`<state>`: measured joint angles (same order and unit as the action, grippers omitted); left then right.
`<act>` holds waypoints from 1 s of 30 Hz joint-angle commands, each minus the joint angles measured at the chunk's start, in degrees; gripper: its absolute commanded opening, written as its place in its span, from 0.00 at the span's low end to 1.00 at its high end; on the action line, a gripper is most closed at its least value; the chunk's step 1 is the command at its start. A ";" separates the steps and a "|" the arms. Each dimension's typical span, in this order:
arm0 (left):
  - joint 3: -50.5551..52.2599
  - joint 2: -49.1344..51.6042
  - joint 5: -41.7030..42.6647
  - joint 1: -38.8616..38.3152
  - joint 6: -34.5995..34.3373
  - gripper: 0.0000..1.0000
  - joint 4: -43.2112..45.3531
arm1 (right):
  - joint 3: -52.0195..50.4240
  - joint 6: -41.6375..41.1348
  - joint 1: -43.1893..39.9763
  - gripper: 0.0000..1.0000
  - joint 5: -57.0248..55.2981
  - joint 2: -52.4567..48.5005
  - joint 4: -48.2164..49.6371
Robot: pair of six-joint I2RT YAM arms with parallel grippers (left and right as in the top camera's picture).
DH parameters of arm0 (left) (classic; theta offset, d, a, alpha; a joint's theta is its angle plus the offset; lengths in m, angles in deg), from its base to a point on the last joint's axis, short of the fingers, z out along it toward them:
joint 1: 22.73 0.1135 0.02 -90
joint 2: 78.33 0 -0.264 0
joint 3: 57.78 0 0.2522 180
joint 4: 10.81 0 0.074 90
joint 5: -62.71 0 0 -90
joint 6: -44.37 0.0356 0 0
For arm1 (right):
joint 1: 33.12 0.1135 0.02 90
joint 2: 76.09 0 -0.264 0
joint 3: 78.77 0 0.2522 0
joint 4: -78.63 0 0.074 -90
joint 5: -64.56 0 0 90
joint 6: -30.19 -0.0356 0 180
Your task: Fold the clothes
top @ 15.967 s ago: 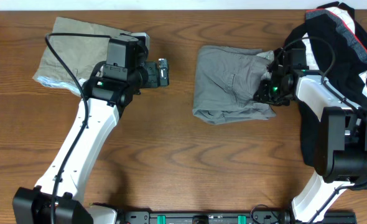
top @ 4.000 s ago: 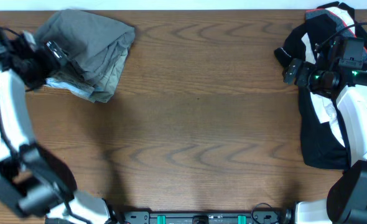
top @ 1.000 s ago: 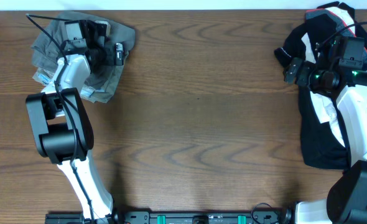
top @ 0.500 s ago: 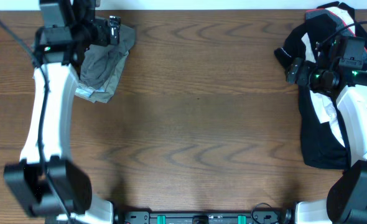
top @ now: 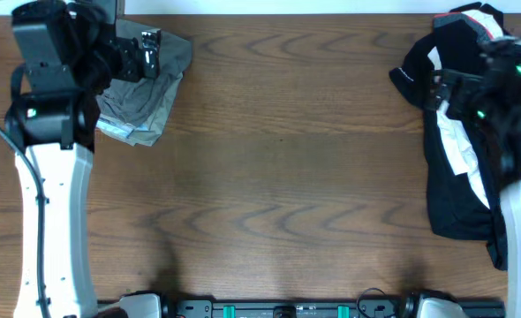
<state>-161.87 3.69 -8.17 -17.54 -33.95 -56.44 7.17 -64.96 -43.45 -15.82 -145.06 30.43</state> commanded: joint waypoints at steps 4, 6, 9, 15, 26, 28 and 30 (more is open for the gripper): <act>0.07 -0.13 -0.26 0.09 -3.93 0.98 -2.03 | 0.00 1.84 -0.11 0.99 -4.31 12.96 -2.23; 0.07 -0.13 -0.26 0.09 -4.11 0.98 -2.01 | 0.00 1.86 -0.11 0.99 -4.90 15.52 -3.32; 0.07 -0.13 -0.28 0.09 -4.09 0.98 -1.97 | 0.00 1.86 -0.11 0.99 -7.10 18.58 -5.95; 0.07 -0.13 -0.28 0.09 -4.07 0.98 -1.99 | 0.00 1.84 -0.11 0.99 -7.28 20.28 -12.74; 0.07 -0.09 -0.28 0.09 -4.07 0.98 -1.99 | 0.00 1.81 -0.11 0.99 -7.26 19.61 -18.34; 0.07 -0.09 -0.28 0.09 -4.07 0.98 -1.99 | 0.00 1.84 -0.11 0.99 -7.26 19.56 -18.49; 0.07 -0.09 -0.28 0.09 -4.07 0.98 -1.99 | 0.00 1.81 -0.11 0.99 -7.26 19.56 -18.86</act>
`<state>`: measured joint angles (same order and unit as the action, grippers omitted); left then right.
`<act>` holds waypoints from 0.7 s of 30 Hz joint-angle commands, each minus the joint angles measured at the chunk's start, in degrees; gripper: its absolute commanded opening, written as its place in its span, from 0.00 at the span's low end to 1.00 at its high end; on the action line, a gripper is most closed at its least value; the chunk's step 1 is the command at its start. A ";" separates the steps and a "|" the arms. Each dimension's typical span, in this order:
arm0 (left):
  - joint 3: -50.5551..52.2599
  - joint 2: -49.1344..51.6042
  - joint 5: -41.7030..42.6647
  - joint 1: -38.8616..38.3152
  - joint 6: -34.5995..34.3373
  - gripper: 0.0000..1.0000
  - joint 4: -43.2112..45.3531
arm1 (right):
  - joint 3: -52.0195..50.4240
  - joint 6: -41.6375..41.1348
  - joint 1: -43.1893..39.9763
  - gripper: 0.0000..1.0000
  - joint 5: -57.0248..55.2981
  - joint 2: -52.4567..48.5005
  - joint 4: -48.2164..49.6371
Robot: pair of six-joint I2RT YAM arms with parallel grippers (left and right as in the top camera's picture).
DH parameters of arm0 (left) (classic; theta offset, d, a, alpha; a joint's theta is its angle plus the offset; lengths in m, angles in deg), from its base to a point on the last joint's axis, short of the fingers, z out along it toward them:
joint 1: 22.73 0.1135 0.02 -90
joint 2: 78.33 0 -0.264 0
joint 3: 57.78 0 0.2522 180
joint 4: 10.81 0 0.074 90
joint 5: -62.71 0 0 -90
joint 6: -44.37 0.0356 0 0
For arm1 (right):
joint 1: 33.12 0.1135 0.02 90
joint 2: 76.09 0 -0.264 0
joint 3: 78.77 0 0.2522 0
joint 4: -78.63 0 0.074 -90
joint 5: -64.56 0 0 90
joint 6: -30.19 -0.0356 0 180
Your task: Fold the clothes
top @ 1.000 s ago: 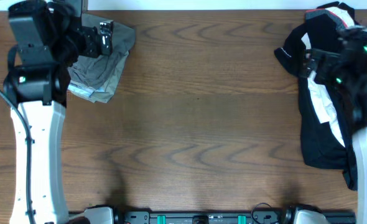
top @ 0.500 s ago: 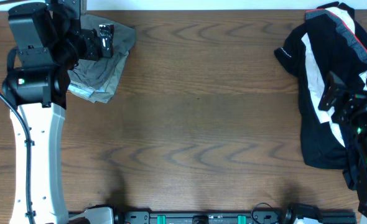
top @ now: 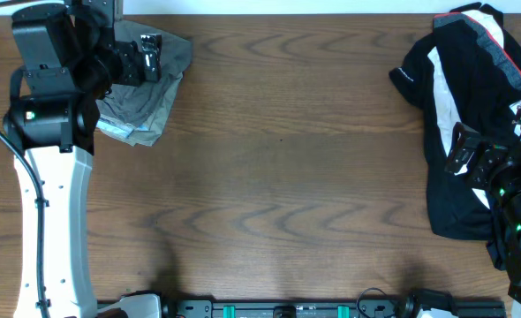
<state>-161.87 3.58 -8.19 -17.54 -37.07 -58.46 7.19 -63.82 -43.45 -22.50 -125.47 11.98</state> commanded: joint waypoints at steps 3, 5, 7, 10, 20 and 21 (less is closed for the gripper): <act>0.07 0.02 -0.26 0.09 -0.94 0.98 0.00 | -0.02 0.68 -0.11 0.99 -0.57 -0.02 -1.01; 0.07 0.02 -0.26 0.09 -0.94 0.98 0.02 | -0.02 0.68 -0.11 0.99 -0.57 -0.02 -1.01; 0.07 0.02 -0.26 0.09 -0.92 0.98 0.02 | -0.02 0.68 -0.11 0.99 -0.57 -0.02 -1.01; 0.07 0.02 -0.26 0.09 -0.94 0.98 0.02 | -0.02 0.70 -0.11 0.99 -0.57 -0.02 -1.01; 0.07 0.02 -0.28 0.09 -0.94 0.98 -1.49 | -0.02 0.68 -0.11 0.99 -0.57 -0.02 -1.01; 0.07 0.02 -0.28 0.09 -0.94 0.98 -2.84 | -0.02 0.68 -0.11 0.99 -0.57 -0.02 -1.01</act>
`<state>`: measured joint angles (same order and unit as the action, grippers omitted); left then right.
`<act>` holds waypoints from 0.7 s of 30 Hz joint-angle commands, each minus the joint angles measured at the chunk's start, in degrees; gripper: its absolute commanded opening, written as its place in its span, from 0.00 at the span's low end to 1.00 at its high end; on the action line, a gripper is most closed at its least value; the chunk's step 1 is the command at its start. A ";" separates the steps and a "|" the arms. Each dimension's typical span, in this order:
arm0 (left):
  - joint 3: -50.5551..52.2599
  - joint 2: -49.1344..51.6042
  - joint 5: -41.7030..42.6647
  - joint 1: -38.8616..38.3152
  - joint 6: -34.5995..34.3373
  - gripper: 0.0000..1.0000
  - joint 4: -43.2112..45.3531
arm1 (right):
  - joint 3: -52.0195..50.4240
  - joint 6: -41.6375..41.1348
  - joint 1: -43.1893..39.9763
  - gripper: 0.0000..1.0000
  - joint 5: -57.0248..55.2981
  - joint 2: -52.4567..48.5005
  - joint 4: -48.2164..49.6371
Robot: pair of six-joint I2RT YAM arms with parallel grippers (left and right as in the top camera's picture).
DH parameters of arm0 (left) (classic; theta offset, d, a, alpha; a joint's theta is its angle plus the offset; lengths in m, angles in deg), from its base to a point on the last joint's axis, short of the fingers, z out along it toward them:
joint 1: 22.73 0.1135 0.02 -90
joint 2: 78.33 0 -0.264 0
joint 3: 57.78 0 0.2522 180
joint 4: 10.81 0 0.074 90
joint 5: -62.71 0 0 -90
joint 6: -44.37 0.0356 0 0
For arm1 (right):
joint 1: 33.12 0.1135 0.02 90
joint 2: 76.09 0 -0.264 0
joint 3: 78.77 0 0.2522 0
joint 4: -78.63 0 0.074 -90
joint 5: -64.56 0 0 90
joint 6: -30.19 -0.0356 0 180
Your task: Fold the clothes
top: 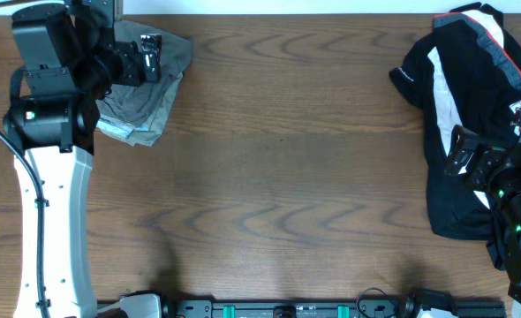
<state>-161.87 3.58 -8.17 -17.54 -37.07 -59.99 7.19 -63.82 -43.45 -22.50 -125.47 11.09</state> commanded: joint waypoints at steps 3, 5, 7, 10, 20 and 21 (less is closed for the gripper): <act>0.24 -0.66 -2.71 0.31 -0.70 0.98 -5.84 | -0.02 0.68 -0.11 0.99 -0.57 -0.02 -0.11; 1.53 -2.03 -3.52 0.31 -0.70 0.98 -7.19 | -0.02 0.68 -0.11 0.99 -0.57 -0.02 -0.11; 4.44 -3.91 -3.78 0.31 -0.68 0.98 -6.60 | -0.02 0.68 -0.11 0.99 -0.57 -0.02 -0.11; 12.07 -8.85 -3.74 0.31 -0.70 0.98 -1.60 | -0.02 0.68 -0.11 0.99 -0.57 -0.02 -0.11; 49.70 -36.54 -3.72 0.31 -1.40 0.98 24.98 | -0.02 0.70 -0.11 0.99 -0.57 -0.02 -0.11; 52.22 -38.82 -3.72 0.31 -1.95 0.98 25.88 | -0.02 0.70 -0.11 0.99 -0.57 -0.02 -0.11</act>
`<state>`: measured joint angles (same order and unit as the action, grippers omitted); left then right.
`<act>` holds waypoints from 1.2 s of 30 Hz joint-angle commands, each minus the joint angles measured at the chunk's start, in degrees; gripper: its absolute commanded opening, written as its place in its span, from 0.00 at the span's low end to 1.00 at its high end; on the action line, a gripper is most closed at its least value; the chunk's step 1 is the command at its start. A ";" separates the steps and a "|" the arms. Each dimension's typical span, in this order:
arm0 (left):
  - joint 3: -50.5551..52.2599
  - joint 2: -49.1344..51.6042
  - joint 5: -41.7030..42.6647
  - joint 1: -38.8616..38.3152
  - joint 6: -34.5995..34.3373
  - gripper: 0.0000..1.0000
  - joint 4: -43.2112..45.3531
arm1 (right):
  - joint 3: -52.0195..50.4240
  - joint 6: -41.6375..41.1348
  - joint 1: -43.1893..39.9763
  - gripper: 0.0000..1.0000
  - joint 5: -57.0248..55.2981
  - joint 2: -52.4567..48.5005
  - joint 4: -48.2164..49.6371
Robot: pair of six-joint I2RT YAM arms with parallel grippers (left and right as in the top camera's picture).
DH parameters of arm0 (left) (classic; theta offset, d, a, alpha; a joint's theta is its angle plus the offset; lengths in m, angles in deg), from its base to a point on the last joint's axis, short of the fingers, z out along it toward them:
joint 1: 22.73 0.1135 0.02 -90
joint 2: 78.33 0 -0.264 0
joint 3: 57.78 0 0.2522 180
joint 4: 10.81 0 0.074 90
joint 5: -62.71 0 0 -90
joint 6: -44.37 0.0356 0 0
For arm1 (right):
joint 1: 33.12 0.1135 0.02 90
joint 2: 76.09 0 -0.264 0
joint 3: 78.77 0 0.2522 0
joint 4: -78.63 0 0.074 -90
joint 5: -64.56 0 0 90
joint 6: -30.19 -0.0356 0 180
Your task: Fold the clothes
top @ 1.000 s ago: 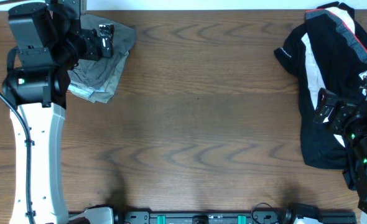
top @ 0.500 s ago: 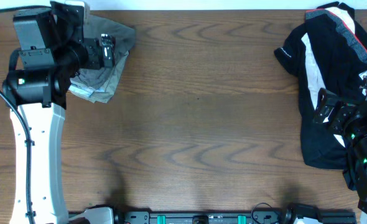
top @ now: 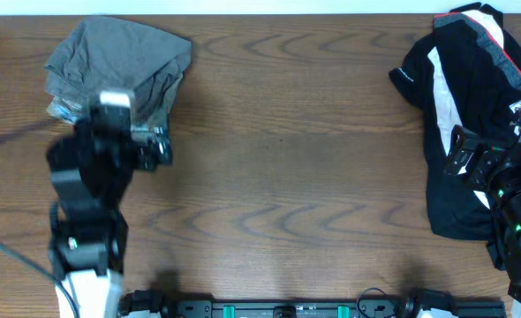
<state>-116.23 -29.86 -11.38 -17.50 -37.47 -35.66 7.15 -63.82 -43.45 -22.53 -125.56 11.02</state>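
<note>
A grey garment (top: 119,57) lies folded in a compact bundle at the table's far left corner. My left gripper (top: 159,148) sits just in front of its near edge, apart from it, jaws apparently open and empty. A black garment with white and red panels (top: 459,106) lies crumpled along the right edge. My right gripper (top: 457,150) rests over the middle of it, fingers spread, closed on nothing that I can see.
The brown wooden table (top: 296,177) stretches between the two garments. A black rail with green fittings (top: 287,309) runs along the near edge. The black garment reaches the table's right edge.
My left arm has drawn back from the grey bundle toward the near side, so the whole bundle now shows. The right arm and both garments have not moved.
At first my left gripper was over the grey bundle and my right gripper over the upper part of the black garment. The right gripper then stood lower, over the garment's middle, and stayed there. Now the left arm stands clear of the grey bundle.
</note>
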 commanded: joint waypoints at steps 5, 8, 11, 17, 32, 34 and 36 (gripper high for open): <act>17.77 -16.15 -0.46 0.17 -5.38 0.98 7.32 | 0.02 0.68 -0.11 0.99 -0.55 0.07 -0.04; 22.84 -21.29 -0.46 0.17 -6.54 0.98 9.70 | 0.02 0.68 -0.11 0.99 -0.55 0.07 -0.04; 26.93 -25.77 -0.33 0.09 -6.56 0.98 11.10 | 0.02 0.68 -0.11 0.99 -0.55 0.07 -0.04; 34.71 -34.60 -0.31 0.07 -6.58 0.98 16.26 | 0.02 0.68 -0.11 0.99 -0.55 0.07 -0.04; 41.97 -45.35 -2.32 -1.29 -6.32 0.98 23.63 | 0.02 0.70 -0.11 0.99 -0.55 0.07 -1.60; 43.56 -46.71 -2.73 -1.31 -6.32 0.98 23.67 | 0.02 0.68 -0.11 0.99 -0.55 0.07 -2.67; 44.46 -48.52 -2.95 -1.31 -6.34 0.98 21.44 | 0.02 0.70 -0.11 0.99 -0.55 0.07 -3.61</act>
<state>-73.54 -76.38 -12.96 -18.46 -43.54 -12.64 7.15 -63.82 -43.45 -22.53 -125.58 8.14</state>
